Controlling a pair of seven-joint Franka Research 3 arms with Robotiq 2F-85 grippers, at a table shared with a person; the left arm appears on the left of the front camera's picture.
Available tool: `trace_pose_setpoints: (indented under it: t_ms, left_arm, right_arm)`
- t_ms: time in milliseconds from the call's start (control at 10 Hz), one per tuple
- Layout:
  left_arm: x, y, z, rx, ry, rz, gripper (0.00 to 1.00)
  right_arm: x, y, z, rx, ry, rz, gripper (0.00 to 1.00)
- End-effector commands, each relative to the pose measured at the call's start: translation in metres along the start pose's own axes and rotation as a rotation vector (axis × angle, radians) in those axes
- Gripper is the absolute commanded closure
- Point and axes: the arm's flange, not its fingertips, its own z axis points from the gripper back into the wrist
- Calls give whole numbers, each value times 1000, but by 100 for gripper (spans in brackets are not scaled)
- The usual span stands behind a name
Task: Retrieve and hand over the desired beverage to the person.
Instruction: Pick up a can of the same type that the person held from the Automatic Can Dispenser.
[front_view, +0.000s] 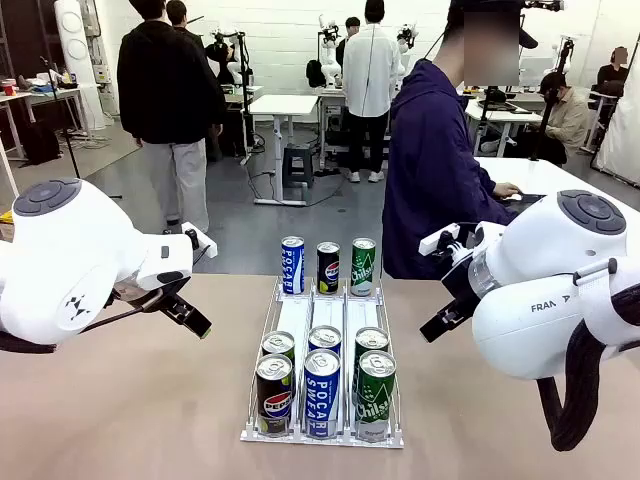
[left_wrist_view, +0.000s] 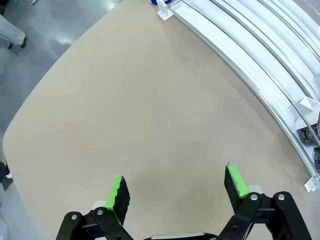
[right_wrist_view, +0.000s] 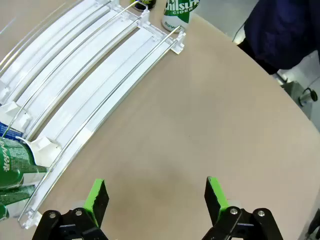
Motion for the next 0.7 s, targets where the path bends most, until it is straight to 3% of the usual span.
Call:
trace_pose_setpoints:
  t_ms: [0, 600]
  left_arm:
    - [0, 0, 0, 0, 0, 0, 0]
    - [0, 0, 0, 0, 0, 0, 0]
  right_arm:
    - [0, 0, 0, 0, -1, 0, 0]
    - [0, 0, 0, 0, -1, 0, 0]
